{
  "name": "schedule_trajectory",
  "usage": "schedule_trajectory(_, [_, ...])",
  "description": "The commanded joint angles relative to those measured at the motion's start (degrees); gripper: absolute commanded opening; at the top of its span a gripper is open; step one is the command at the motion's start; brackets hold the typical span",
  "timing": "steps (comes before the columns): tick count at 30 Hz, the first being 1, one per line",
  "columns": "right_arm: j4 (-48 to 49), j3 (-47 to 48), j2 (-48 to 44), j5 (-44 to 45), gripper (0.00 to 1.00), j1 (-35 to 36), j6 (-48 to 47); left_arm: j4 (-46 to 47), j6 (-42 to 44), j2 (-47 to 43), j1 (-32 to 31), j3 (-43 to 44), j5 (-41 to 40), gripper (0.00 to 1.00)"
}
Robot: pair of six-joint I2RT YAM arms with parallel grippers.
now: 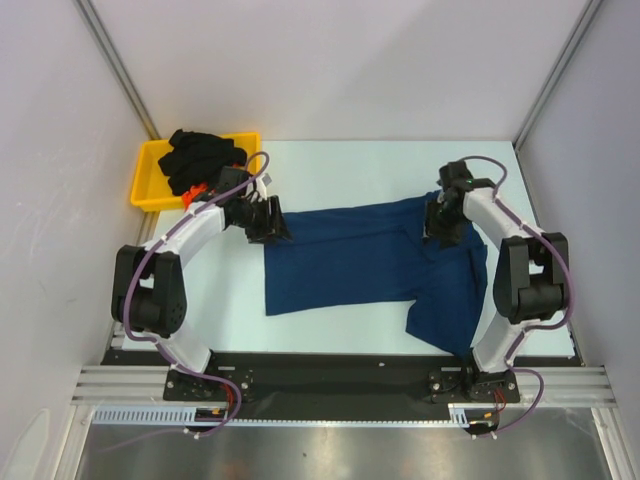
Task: Fold and stack the t-shirts
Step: Fold the tshirt
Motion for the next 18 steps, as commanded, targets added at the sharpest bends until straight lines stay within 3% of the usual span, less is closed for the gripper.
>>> schedule_trajectory(1, [-0.6,2.7,2.6,6.9,0.51,3.4,-5.9,-0.2,1.6,-1.0,-0.3,3.7,2.3,0.57])
schedule_trajectory(11, [-1.0,2.6,6.3,11.5,0.51,6.9,-6.8,-0.2,1.8,-1.6,-0.3,2.9,2.4,0.58])
schedule_trajectory(18, [-0.8,2.4,7.9,11.7,0.46,6.9,-6.8,-0.2,1.9,-1.5,-0.3,2.5,2.5,0.58])
